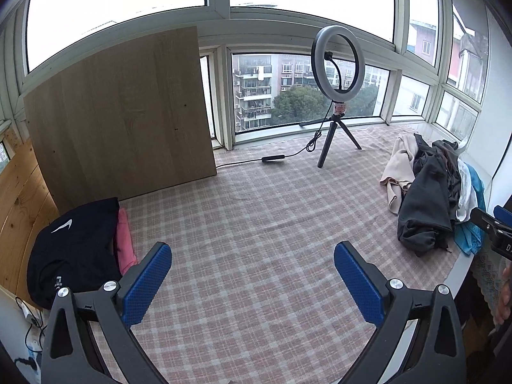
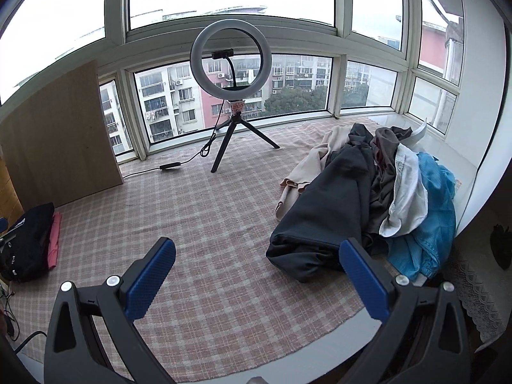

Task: Fold clothes
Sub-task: 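Move both tools toward the pile of clothes by the window, then grasp the cream knit cardigan in the pile with the right gripper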

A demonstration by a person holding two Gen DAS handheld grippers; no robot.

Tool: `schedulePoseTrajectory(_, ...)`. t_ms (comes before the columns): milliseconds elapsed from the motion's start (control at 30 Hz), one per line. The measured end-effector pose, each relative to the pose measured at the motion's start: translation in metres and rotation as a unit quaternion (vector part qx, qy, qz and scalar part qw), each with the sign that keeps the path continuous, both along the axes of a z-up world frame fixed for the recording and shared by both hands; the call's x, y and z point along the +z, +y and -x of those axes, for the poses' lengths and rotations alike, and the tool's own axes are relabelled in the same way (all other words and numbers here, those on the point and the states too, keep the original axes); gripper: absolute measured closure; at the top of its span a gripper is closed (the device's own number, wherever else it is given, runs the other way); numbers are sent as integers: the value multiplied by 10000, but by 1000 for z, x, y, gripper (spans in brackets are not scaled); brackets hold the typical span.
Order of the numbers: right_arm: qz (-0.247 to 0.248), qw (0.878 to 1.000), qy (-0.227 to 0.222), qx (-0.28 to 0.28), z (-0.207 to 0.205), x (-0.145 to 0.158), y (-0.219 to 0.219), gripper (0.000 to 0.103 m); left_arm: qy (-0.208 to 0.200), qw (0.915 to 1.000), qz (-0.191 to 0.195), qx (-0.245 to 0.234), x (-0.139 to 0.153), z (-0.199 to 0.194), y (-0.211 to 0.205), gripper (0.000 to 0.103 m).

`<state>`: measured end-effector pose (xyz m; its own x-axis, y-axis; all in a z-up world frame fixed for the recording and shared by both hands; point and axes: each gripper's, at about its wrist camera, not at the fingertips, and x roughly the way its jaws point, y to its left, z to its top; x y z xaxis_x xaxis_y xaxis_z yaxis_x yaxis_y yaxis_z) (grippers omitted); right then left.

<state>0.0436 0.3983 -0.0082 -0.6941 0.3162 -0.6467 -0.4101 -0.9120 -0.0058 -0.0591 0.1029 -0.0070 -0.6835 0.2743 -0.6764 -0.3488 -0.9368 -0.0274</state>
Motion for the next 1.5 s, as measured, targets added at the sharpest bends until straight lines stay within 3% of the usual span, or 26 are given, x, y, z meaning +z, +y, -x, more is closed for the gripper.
schedulePoseTrajectory(300,-7,9989,51,-463,-3,2,64,0,-10,9998,34,-218,3,16,51,1)
schedulePoseTrajectory(533,-134,9996,-31,-230,57,13,128,0,43,10000,8,-31,17,36,88,1)
schedulePoseTrajectory(733,289,9989,31,-374,130,21,216,0,242,9992,130,307,32,59,125,1)
schedulePoseTrajectory(900,251,9993,64,-275,176,15,255,1,271,9980,312,486,33,81,163,1)
schedulePoseTrajectory(967,186,9997,78,-149,194,12,265,5,207,9981,335,479,30,89,180,1)
schedulePoseTrajectory(1067,87,9999,-59,38,226,2,279,29,93,9982,392,438,24,100,204,1)
schedulePoseTrajectory(1100,68,9998,-135,93,237,-2,283,42,63,9982,420,428,22,103,212,1)
schedulePoseTrajectory(1133,96,9995,-253,131,251,-8,289,45,32,9982,434,420,20,107,219,1)
schedulePoseTrajectory(1367,360,9968,-701,138,331,-55,325,45,-86,9974,570,424,12,132,266,1)
schedulePoseTrajectory(1500,112,9940,-1074,143,368,-84,334,45,2,9971,611,444,13,144,292,1)
